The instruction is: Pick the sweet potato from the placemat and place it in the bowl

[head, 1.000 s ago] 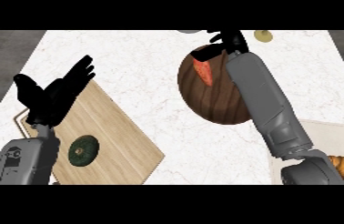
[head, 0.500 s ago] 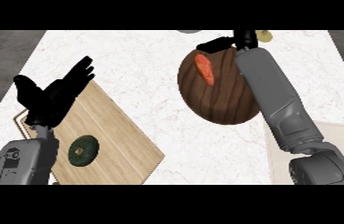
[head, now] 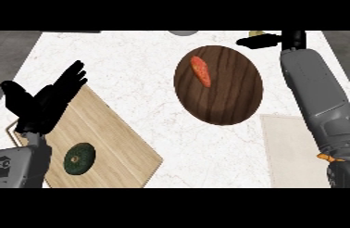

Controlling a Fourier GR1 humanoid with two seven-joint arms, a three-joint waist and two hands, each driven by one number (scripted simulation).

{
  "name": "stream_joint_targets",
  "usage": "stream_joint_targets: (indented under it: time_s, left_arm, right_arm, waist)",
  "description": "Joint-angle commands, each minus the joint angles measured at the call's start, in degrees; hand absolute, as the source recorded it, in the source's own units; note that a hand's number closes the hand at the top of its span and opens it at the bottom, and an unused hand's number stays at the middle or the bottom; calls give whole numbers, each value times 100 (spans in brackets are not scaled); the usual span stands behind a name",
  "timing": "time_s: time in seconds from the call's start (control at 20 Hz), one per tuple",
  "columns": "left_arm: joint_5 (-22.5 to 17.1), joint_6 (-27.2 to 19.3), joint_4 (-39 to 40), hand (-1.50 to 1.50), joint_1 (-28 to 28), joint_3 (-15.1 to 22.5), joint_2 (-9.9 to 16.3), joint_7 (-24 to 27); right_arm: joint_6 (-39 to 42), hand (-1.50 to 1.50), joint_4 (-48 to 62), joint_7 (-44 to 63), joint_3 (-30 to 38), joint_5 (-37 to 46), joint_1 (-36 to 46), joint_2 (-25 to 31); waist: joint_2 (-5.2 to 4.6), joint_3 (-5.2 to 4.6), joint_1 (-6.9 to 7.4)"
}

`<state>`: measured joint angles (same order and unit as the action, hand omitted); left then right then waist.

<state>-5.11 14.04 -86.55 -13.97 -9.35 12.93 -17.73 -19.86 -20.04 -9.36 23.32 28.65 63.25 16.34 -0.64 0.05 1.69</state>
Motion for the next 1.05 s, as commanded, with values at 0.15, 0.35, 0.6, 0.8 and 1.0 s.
stream_joint_targets:
  time_s: [0.15,0.35,0.6,0.8,1.0]
  left_arm:
    - [84,-271,-342,0,269,38,-176,-177]
    - [52,-87,-65,0,464,-89,-71,177]
    - [72,-221,-306,0,595,-170,-49,42]
    - [-1,-168,-316,0,629,-263,60,-91]
    - [-119,-60,-300,0,669,-432,203,-22]
  right_arm:
    - [1444,-150,-977,-706,-199,-283,-606,506]
    - [2057,-150,-2070,-917,-140,-674,-1400,754]
    - [3565,-150,-3066,-1360,-4,-1521,-2286,735]
    - [4394,-150,-3940,-1218,238,-2311,-3099,568]
    - [4814,150,-5306,-1191,284,-2615,-4427,582]
  waist:
    - [129,-5,-271]
    - [163,-11,-405]
    - [249,-10,-611]
    - [264,-11,-689]
    - [239,-20,-706]
